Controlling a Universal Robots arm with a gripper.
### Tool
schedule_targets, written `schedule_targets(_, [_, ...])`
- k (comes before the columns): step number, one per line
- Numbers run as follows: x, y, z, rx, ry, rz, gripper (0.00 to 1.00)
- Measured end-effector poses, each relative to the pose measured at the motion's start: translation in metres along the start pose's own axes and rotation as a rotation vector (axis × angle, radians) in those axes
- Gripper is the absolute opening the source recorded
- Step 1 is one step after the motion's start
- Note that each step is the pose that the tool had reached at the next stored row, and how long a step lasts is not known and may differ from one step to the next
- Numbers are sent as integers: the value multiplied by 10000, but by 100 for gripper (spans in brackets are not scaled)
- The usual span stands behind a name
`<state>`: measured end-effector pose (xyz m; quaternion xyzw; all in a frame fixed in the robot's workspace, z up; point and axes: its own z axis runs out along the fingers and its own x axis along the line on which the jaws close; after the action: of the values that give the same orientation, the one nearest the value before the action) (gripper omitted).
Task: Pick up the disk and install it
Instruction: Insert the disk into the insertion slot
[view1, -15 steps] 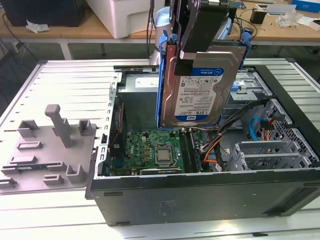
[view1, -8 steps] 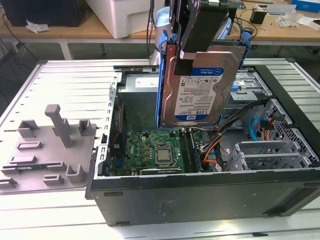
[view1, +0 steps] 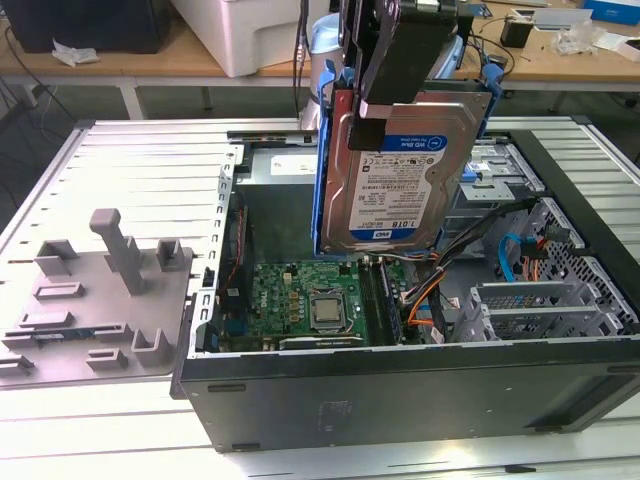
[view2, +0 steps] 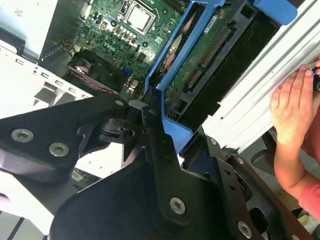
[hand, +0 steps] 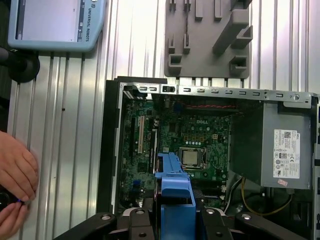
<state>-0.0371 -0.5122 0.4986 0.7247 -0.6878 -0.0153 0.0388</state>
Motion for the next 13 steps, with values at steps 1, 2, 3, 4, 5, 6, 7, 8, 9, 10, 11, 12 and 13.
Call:
schedule_targets(1, [0, 0, 0, 1, 0, 1, 37])
schedule_targets(2, [0, -1, 0, 5, 0, 1, 37])
schedule_targets(3, [0, -4, 0, 13, 0, 0, 37])
schedule_targets(4, [0, -8, 0, 30, 1, 2, 37])
schedule_targets(5, [1, -12, -1, 47, 2, 2, 37])
schedule_targets(6, [1, -15, -1, 63, 3, 2, 37])
schedule_targets(7, [2, -23, -2, 93, 6, 3, 37])
schedule_targets(8, [3, -28, -3, 111, 8, 4, 37])
schedule_targets(9, [5, -33, -3, 128, 9, 5, 37])
schedule_targets(10, [9, -43, -3, 153, 8, 6, 37])
schedule_targets(11, [13, -52, -3, 166, 8, 7, 37])
schedule_targets(12, [20, -66, -4, 181, 10, 8, 37])
schedule_targets(13, [26, -78, -5, 191, 10, 8, 37])
